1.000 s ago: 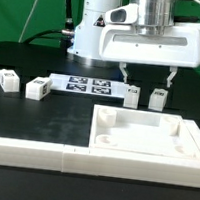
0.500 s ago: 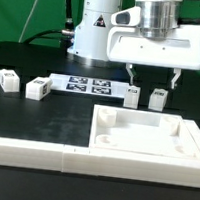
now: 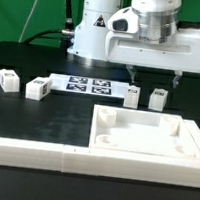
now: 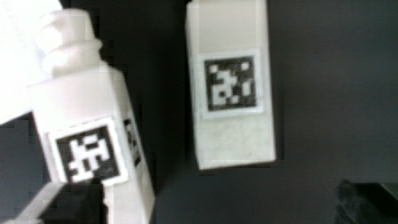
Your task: Assemble one leg
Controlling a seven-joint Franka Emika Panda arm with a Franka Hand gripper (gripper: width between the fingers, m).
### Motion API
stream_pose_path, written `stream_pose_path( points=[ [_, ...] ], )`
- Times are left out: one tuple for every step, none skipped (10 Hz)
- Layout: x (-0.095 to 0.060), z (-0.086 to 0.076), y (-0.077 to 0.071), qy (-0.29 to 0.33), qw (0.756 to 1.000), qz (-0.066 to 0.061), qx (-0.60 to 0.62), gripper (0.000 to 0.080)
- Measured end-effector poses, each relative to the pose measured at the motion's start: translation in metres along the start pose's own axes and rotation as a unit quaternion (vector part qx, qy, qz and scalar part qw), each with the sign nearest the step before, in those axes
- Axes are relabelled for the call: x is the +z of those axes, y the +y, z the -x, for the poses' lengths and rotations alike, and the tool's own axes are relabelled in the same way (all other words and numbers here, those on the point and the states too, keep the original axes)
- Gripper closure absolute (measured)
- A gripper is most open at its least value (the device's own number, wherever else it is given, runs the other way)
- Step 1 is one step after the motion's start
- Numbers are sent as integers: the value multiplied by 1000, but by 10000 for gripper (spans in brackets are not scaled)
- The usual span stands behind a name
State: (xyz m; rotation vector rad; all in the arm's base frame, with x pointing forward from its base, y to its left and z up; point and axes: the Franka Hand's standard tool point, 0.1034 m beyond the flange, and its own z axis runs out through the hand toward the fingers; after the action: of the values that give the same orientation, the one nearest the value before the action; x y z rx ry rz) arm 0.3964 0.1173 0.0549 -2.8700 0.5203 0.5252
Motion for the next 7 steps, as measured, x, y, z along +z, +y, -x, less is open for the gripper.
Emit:
stream_pose_path(
  points=[
    [1,3,0,-52,999,-2,-14,151],
    [2,3,-1,-95,995,-4,-16,151],
    [7,5,-1,-131,991,-5,-14,151],
    [11,9,-1,-183,983,-4,-12,151],
    [15,10,-3,-219,976,-2,-10,151],
    [20,13,-6,-245,970,4,0,151],
    [25,19,-6,-291,957,11,11,151]
  ],
)
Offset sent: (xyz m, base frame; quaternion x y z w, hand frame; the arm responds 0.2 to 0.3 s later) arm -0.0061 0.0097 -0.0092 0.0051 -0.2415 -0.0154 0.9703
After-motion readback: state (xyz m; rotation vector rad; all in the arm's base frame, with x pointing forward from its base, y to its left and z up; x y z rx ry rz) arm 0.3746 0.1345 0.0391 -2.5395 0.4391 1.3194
